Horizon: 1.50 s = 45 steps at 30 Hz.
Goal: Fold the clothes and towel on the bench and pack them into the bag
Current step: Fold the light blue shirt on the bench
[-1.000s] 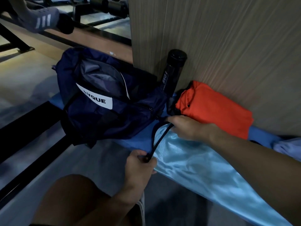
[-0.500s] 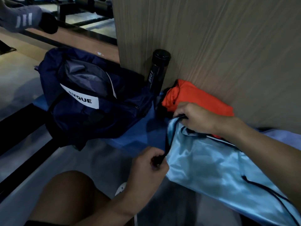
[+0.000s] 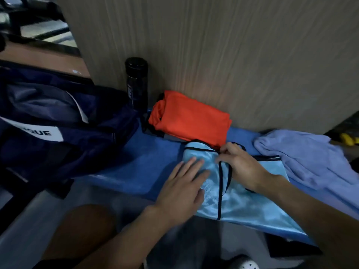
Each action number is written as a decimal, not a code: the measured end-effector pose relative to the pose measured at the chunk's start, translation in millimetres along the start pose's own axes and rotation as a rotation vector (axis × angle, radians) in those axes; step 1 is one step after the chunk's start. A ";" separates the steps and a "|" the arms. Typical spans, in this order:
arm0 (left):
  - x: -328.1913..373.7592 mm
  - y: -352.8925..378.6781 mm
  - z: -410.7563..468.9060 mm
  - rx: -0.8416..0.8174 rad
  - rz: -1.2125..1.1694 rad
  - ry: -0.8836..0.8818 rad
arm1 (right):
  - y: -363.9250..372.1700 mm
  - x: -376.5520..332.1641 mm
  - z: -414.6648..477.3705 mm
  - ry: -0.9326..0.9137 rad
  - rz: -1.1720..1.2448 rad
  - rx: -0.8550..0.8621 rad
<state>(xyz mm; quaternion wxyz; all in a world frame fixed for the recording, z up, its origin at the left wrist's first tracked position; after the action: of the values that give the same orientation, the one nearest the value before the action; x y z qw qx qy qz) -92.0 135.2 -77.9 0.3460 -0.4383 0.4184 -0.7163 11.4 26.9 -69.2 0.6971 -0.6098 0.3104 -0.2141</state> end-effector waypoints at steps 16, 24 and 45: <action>-0.2 9.0 33.6 0.037 0.058 -0.112 | 40.2 -24.7 -78.6 0.361 -0.138 0.127; -80.6 -5.1 68.7 0.051 -0.358 -0.293 | 70.3 -39.7 -77.4 0.241 -0.161 -0.026; -104.5 9.1 61.8 -0.238 -0.528 -0.317 | 65.9 -39.6 -92.5 0.133 -0.175 -0.071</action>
<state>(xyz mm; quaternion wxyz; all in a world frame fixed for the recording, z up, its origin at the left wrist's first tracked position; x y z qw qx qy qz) 5.2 203.3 -105.1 0.1555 -0.6750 0.3120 -0.6503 -86.5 -1.8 -133.0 0.6315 -0.6433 0.3092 -0.3029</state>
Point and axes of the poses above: each hand's wrist, its own z-axis towards the middle knuckle, its own y-axis out of the palm, x = y × z, the point moved 10 cm from there along z, towards the middle knuckle, and after that the axes turned 2 degrees about -x, right-handed, at the moved point
